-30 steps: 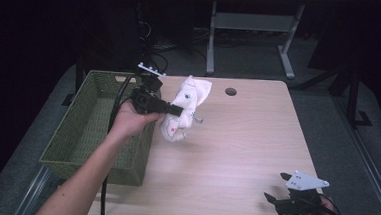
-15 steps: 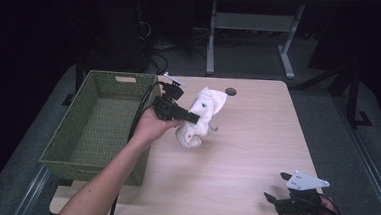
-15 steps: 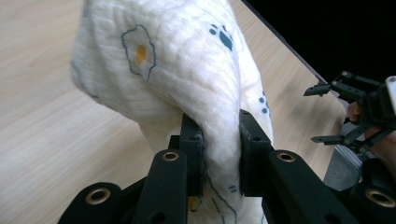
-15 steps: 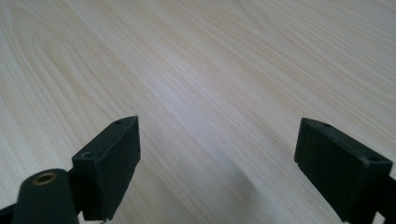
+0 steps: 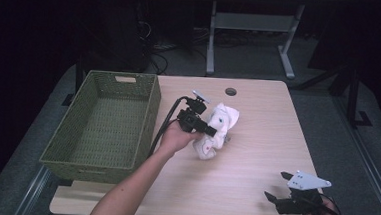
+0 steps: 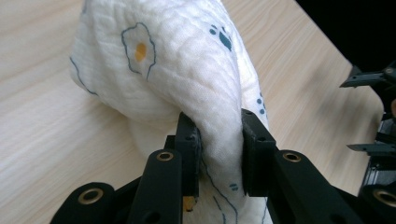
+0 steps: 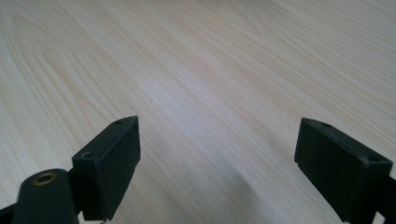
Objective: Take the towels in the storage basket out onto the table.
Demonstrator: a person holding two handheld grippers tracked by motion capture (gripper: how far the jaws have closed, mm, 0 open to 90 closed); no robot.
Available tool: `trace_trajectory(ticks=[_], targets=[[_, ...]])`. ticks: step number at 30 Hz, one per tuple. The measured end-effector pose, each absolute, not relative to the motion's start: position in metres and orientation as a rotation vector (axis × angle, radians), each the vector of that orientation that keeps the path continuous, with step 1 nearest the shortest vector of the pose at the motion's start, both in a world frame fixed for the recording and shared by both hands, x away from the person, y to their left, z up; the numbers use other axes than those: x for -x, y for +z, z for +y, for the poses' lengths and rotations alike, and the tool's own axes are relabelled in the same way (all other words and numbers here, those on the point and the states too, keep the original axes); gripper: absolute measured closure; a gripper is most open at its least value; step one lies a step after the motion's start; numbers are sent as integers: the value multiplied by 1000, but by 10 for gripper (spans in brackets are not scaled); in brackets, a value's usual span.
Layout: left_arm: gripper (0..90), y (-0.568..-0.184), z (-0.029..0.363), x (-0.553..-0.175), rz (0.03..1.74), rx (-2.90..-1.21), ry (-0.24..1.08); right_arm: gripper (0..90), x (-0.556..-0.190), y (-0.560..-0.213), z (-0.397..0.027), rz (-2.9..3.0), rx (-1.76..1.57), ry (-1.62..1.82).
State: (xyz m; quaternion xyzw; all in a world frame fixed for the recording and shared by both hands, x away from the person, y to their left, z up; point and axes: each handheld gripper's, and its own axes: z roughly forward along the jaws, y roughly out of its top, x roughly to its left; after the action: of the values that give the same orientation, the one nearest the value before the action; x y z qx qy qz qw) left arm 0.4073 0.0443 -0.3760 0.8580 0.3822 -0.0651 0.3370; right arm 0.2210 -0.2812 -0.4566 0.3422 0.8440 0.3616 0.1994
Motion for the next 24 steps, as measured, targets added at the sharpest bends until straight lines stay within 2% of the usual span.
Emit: trace_trajectory(ticks=[10,18,23,24], targets=[[695,-411,15,-408,1018,-2275,-188,140,-221,-456,-282,2359,-950,1012],[672,-421,5,-407,1017,-2255,-223,140,-221,-456,-281,2365,-957,1014],[629,-424,5,-404,1008,-2242,-240,140,-221,-456,-281,2360,-960,1020],[597,-422,7,-402,996,-2235,-238,140,-221,-456,-282,2361,-960,1014]])
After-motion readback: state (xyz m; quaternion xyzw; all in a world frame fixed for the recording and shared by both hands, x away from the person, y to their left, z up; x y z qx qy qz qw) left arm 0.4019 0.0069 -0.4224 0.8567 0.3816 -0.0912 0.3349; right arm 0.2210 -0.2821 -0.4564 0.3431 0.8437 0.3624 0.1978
